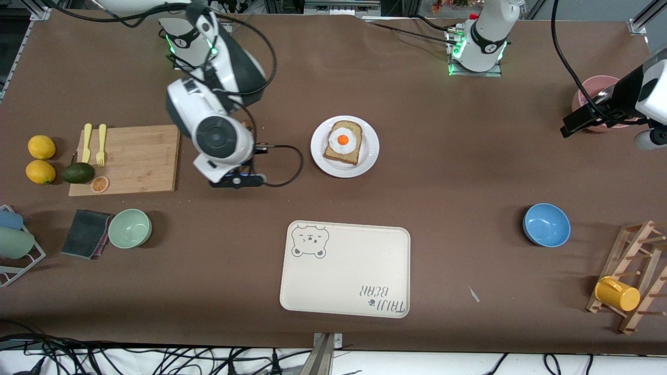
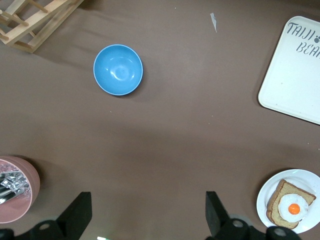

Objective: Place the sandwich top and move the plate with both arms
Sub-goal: 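Carry the bread with the right gripper over the egg toast on the plate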

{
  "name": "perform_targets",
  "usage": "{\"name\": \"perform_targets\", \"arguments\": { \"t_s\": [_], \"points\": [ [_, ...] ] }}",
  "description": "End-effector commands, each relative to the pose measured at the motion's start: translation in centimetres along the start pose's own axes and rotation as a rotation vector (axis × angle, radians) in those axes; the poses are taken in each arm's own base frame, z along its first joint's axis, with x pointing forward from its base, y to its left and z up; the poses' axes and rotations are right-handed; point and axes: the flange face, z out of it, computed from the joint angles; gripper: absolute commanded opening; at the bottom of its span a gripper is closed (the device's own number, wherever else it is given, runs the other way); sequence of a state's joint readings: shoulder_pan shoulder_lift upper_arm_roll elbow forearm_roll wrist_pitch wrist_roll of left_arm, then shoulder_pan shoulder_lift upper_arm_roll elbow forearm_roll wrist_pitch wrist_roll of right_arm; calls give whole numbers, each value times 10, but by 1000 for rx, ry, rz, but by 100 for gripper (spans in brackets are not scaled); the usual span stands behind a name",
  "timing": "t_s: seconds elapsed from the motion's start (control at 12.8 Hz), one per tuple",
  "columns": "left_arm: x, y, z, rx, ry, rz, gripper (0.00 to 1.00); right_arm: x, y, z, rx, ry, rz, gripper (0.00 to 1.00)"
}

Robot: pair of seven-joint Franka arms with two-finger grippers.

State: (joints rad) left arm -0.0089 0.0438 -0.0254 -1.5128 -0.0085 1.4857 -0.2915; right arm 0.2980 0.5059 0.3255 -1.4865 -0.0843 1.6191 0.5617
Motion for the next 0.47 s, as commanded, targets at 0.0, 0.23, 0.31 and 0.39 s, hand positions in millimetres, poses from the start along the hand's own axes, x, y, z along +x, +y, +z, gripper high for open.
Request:
{"name": "perform_targets", "arguments": {
  "t_s": [0.0, 0.23, 0.31, 0.39],
  "points": [
    [-3, -2, -8, 30, 10, -8, 100, -8, -59, -18, 34, 33, -32, 0],
    [-3, -2, -7, 31, 8, -8, 100, -29, -128, -14, 68, 95, -71, 0],
    [-3, -2, -8, 30, 10, -8, 100, -35, -148, -2, 67, 107, -76, 0],
    [-3, -2, -7, 31, 8, -8, 100, -38, -167, 8, 84, 128, -91, 0]
  ]
}}
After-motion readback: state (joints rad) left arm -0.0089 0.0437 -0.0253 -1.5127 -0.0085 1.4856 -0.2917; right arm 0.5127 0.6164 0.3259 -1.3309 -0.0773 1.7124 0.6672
